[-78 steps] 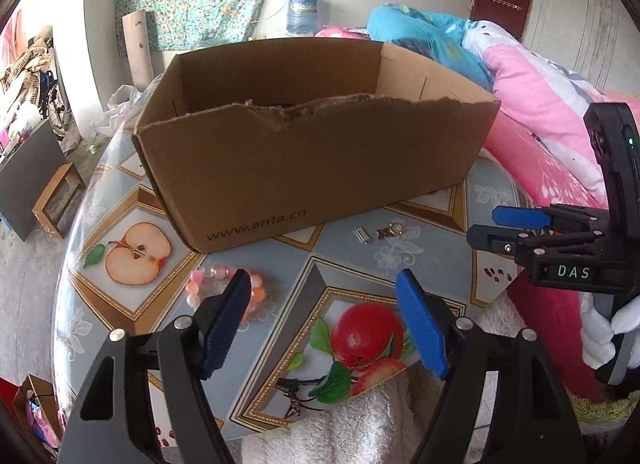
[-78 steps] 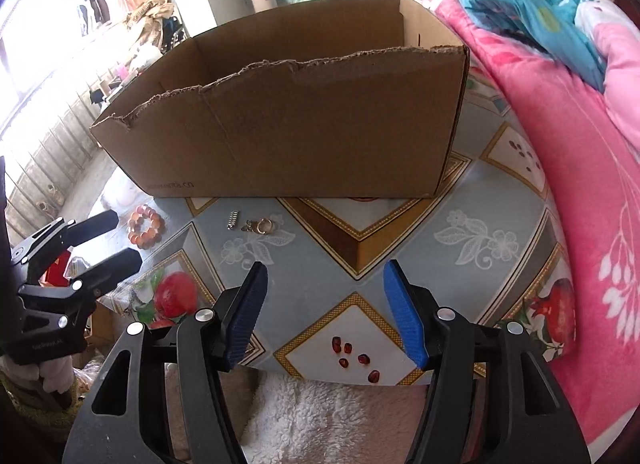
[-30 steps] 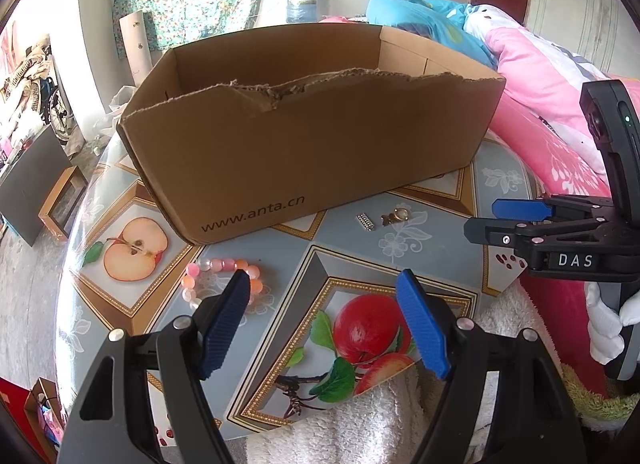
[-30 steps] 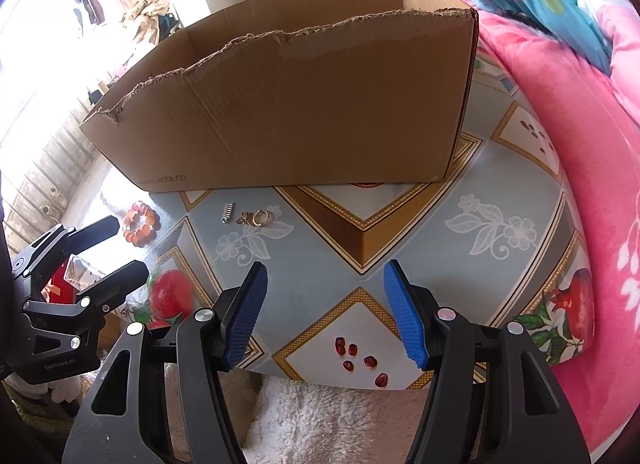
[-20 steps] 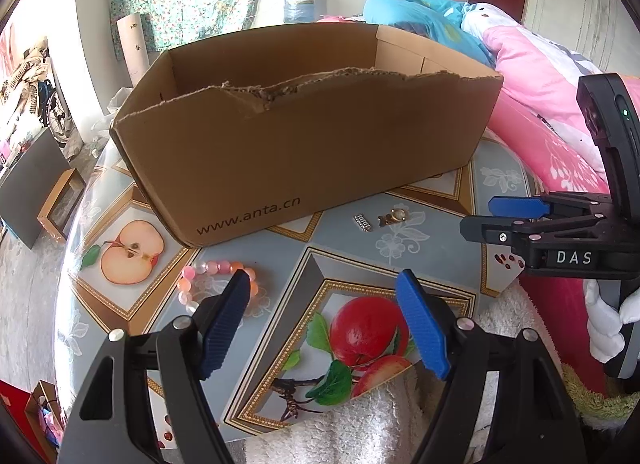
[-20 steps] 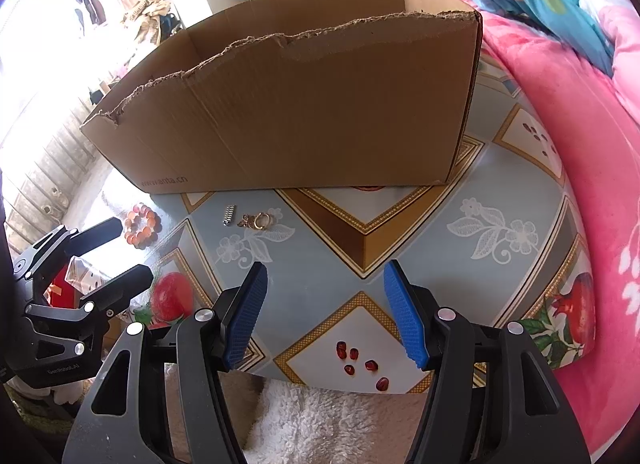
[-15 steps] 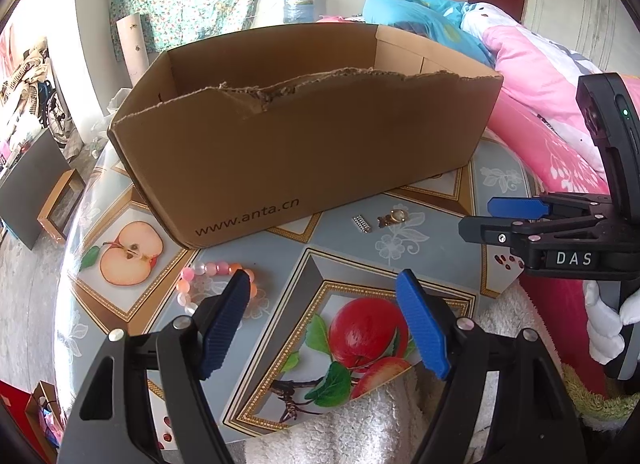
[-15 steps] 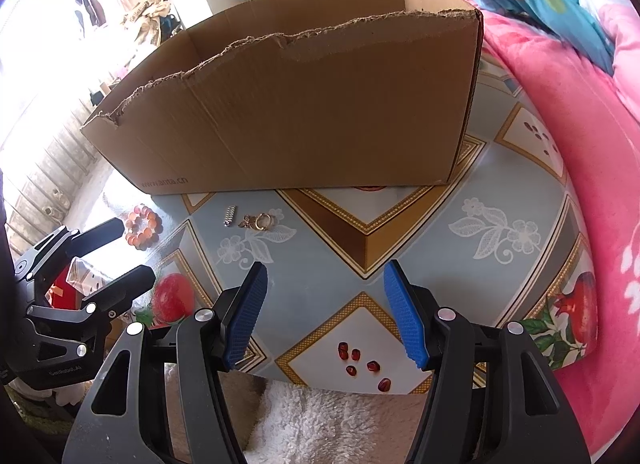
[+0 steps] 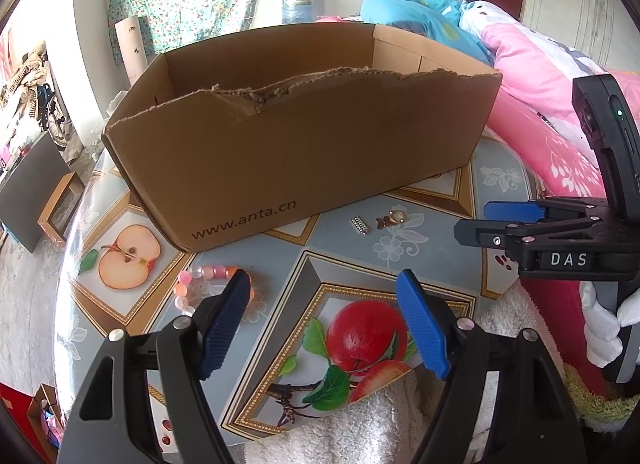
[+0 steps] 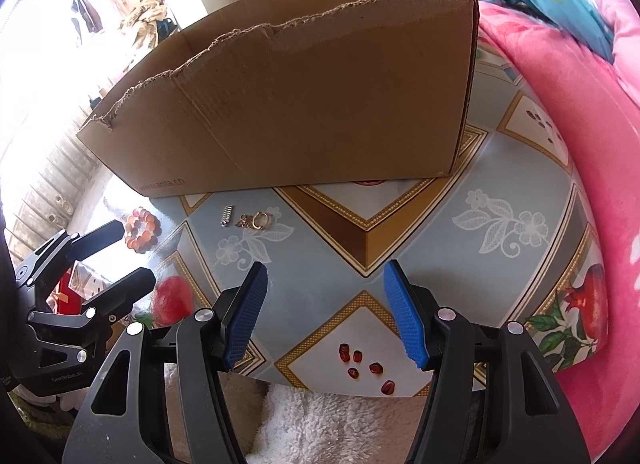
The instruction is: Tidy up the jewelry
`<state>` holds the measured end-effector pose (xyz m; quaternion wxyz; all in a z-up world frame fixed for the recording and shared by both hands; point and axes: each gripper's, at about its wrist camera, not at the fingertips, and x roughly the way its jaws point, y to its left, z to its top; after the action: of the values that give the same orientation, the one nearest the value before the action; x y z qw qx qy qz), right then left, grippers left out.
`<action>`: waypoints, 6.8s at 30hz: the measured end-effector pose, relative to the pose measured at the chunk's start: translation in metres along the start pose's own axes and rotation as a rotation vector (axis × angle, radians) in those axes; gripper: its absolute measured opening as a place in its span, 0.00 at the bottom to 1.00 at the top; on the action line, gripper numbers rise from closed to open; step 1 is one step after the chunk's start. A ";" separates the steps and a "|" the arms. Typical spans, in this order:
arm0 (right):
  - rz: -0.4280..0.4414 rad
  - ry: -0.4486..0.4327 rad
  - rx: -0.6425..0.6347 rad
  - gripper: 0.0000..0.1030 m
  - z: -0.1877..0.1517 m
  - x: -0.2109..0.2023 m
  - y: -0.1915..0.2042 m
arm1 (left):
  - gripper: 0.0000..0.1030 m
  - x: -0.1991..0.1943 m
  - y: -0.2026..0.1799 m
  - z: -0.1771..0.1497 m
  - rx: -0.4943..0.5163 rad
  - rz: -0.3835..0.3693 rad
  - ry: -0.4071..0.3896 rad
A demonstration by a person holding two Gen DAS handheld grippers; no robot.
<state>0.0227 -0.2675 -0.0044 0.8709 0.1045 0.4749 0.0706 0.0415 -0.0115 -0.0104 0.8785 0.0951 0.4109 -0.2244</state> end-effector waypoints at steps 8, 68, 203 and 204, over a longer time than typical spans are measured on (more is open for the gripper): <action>0.008 0.000 0.007 0.57 -0.001 0.004 0.000 | 0.71 0.000 -0.001 0.000 0.000 0.001 -0.002; 0.070 -0.022 0.078 0.62 0.000 0.002 -0.012 | 0.71 -0.002 -0.010 0.002 0.036 -0.040 -0.051; 0.060 -0.009 -0.092 0.04 0.006 0.021 0.015 | 0.03 0.031 -0.025 -0.013 0.151 0.016 -0.081; 0.058 -0.009 -0.095 0.04 0.006 0.021 0.014 | 0.03 0.031 -0.025 -0.013 0.149 0.016 -0.081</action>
<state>0.0391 -0.2499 -0.0149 0.8745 0.0772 0.4640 0.1180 0.0385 -0.0386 -0.0417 0.8866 0.1545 0.3565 -0.2509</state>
